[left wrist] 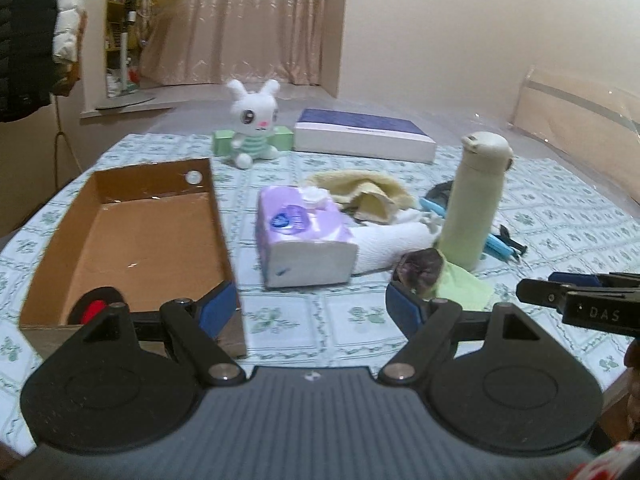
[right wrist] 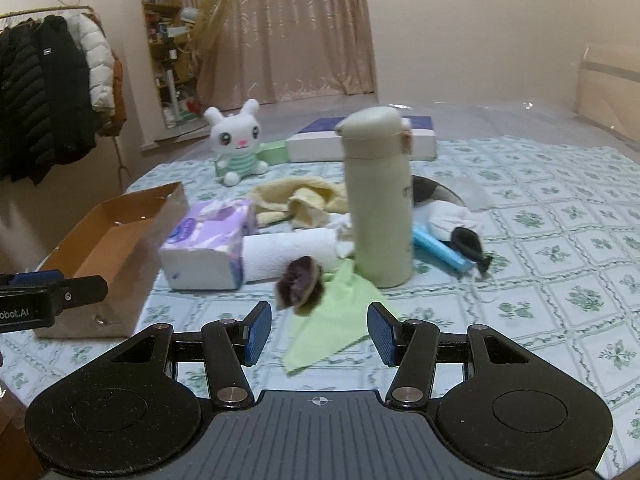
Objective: Organize soft objects
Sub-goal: 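Reach the left tool to the dark brown velvet scrunchie and grasp it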
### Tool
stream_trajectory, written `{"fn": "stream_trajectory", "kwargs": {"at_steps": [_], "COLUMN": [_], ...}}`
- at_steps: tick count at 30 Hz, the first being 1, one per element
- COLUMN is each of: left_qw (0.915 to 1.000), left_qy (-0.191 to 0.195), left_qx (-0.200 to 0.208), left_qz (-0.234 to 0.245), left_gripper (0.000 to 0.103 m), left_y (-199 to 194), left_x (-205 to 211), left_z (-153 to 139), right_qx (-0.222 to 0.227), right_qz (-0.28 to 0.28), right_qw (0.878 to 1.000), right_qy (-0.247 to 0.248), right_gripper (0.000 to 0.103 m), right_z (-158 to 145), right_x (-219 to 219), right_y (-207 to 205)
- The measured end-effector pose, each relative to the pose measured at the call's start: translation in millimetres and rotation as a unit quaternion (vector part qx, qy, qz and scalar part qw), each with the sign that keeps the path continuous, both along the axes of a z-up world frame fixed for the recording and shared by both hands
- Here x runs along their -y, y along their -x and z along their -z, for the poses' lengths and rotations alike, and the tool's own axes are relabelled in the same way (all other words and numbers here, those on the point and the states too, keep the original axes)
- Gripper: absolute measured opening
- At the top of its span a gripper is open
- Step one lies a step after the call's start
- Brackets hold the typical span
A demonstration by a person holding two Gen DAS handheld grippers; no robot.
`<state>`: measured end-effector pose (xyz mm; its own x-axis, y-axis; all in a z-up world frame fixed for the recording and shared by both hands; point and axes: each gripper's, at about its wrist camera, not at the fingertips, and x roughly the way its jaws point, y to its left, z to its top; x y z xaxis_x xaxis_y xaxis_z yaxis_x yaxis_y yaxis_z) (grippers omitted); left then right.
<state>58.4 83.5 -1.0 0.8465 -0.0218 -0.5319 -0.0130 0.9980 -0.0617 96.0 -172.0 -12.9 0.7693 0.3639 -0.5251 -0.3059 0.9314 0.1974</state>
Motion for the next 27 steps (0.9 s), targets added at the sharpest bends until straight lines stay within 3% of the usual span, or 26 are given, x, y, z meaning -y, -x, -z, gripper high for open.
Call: {"fn": "stream_trajectory", "kwargs": {"at_steps": [16,27], "left_qw": [0.997,0.9939], "left_qy": [0.001,0.005], "left_qx": [-0.026,-0.045], "left_qz": [0.073,0.1], "left_gripper": [0.079,0.076], "left_y": [-65.5,-114.6], "left_x": [57.8,85.7], "left_z": [27.7,53.9], "right_qx": [-0.013,-0.022], "right_qz": [0.029,-0.006], "right_qw": [0.999,1.0], "right_qy": [0.017,0.017], "right_gripper": [0.054,0.054], "right_z": [30.5,58.9], "right_x": [34.6,37.2], "right_y": [-35.3,-58.8]}}
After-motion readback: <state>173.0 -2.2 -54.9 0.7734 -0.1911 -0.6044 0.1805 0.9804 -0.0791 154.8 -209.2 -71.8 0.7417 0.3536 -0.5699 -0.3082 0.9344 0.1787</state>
